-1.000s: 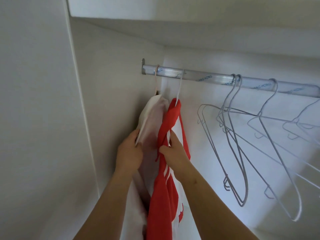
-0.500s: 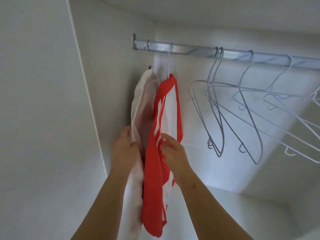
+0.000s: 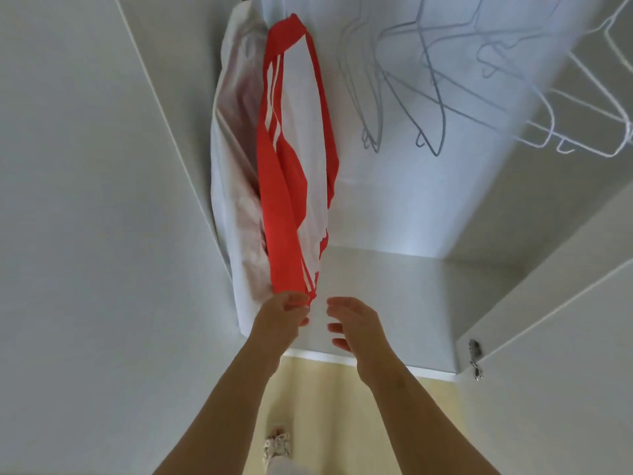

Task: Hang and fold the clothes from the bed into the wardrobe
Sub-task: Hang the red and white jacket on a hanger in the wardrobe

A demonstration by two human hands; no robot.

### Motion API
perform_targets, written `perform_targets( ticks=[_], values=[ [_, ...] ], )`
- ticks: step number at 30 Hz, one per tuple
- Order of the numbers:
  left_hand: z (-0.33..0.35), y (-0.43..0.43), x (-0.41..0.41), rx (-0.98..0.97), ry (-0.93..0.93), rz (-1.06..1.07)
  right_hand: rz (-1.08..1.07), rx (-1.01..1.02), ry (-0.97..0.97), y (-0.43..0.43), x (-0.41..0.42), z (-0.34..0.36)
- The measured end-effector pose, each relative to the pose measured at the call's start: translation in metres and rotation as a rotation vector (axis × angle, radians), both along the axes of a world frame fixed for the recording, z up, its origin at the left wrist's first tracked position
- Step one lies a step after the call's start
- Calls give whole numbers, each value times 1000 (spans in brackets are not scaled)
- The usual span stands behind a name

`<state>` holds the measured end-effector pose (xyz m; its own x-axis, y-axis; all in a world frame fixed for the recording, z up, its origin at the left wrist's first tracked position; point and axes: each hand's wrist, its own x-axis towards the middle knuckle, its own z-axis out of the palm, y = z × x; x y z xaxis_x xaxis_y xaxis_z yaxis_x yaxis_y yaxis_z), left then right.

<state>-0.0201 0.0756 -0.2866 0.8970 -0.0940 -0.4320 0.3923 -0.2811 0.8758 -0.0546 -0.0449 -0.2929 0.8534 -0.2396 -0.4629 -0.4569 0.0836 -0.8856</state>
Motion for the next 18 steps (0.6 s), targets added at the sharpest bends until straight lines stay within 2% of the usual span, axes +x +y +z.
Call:
perform_targets(
  ticks=[6, 10, 18],
  values=[
    [-15, -11, -48, 25, 113, -152, -167, 31, 83, -10, -72, -15],
    [-17, -6, -68, 47, 120, -250, -298, 51, 102, -5, -109, -20],
    [-21, 51, -120, 4, 145, -380, -529, 148, 123, 71, -187, -37]
  ],
)
